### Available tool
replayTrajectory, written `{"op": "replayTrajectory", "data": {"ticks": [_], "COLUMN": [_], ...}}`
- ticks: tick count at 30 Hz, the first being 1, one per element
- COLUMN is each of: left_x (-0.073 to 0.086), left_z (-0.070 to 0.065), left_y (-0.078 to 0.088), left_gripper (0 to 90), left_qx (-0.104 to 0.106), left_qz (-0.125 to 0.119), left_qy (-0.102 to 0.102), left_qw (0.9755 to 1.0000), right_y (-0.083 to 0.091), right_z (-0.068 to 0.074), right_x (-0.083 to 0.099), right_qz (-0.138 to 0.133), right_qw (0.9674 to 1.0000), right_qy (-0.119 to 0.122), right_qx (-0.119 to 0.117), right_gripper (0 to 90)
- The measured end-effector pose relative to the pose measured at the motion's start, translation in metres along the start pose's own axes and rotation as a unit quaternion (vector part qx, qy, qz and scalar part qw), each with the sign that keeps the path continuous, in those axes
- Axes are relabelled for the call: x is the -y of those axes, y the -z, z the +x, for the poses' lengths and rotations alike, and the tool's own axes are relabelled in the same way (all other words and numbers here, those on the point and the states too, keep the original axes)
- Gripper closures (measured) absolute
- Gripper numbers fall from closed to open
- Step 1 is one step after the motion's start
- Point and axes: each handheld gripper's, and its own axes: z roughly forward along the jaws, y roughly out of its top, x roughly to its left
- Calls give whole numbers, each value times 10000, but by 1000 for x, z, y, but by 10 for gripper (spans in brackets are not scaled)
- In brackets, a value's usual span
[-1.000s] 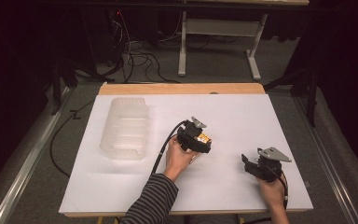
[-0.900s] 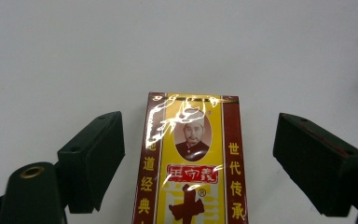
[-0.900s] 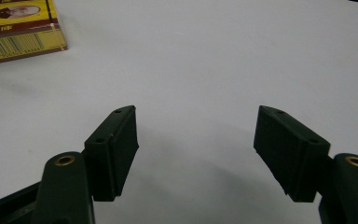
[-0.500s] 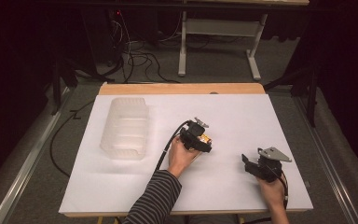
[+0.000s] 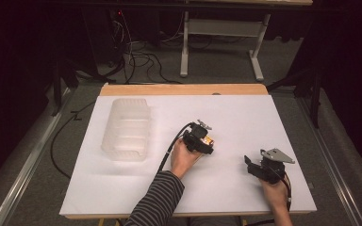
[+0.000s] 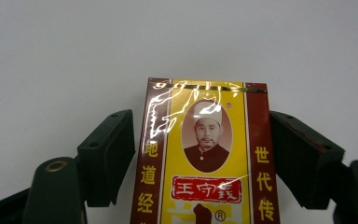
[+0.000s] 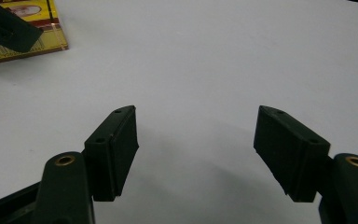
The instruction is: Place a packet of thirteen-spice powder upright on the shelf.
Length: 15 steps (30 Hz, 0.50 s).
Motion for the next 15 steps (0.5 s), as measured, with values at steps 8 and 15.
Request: {"op": "replayTrajectory", "data": {"ticks": [8,15], "left_x": [1,1], "left_z": [1,0], "left_y": [-1,3], "left_gripper": [320,327], "left_qx": [48,2], "left_qz": [74,-18], "left_qy": [1,-65], "left_qw": [10000,10000], "right_y": [0,0], "right_z": [0,0], "right_x": [0,0], "right_qz": [1,6], "right_qw": [10000,10000], "right_qy": [-11,-10], "right_qx": [2,11], "right_gripper": [308,309]}}
